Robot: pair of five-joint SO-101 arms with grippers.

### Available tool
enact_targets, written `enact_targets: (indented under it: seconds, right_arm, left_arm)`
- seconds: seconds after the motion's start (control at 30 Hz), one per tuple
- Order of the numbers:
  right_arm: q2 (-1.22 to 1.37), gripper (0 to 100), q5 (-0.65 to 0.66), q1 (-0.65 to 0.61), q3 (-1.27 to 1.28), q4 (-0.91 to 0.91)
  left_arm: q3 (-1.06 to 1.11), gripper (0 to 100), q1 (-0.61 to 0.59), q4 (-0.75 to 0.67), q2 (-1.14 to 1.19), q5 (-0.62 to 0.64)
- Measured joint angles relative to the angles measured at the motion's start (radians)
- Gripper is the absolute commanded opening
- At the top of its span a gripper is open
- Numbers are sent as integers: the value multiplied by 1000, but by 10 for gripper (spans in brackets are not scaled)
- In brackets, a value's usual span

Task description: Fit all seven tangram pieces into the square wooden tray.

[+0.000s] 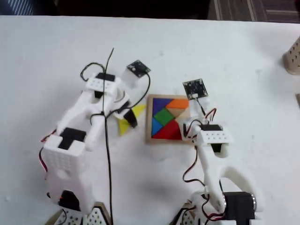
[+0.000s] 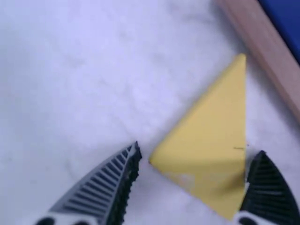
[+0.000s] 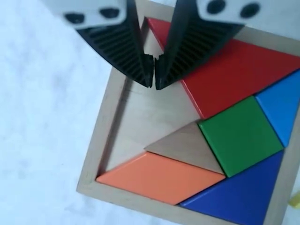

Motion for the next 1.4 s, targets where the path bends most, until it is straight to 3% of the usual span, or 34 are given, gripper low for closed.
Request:
enact_targets:
  seconds: [0.2,0.97,1.2,1.4]
  right_arm:
    - [0,18,0,0,0,0]
    - [0,18,0,0,0,0]
    - [0,18,0,0,0,0]
    - [0,18,0,0,0,0]
  left_arm:
    - [2,216,0,0,0,0]
    - [2,233,9,9,-8,-23]
    - [3,233,8,9,-8,86]
    - [11,233,8,9,-23,103]
